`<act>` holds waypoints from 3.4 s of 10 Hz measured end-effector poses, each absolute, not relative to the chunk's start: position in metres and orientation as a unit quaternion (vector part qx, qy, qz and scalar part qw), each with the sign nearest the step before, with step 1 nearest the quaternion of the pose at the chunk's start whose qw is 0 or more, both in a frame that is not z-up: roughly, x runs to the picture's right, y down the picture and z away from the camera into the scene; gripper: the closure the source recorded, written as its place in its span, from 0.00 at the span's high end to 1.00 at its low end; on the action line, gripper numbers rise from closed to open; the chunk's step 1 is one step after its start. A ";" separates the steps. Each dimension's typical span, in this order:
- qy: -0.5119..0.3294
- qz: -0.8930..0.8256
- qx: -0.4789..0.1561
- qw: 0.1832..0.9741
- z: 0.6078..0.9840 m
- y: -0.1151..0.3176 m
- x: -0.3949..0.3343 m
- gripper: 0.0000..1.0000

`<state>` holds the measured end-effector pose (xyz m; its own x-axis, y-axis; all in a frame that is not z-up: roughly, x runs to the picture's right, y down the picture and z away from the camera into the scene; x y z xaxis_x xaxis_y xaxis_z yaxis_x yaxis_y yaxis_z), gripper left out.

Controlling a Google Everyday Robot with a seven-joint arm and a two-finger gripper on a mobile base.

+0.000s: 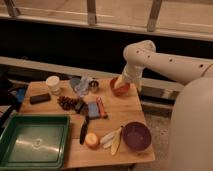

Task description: Place brush in plastic cup

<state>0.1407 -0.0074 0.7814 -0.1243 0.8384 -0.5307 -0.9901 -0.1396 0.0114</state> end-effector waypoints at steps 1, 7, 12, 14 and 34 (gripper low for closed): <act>0.185 0.727 -0.205 0.629 0.781 -0.007 0.141 0.80; 0.185 0.727 -0.205 0.629 0.781 -0.007 0.141 0.80; 0.181 0.727 -0.203 0.631 0.780 -0.009 0.140 0.80; 0.176 0.725 -0.178 0.642 0.776 -0.023 0.136 0.80; 0.131 0.602 -0.263 0.742 0.807 0.069 -0.066 0.80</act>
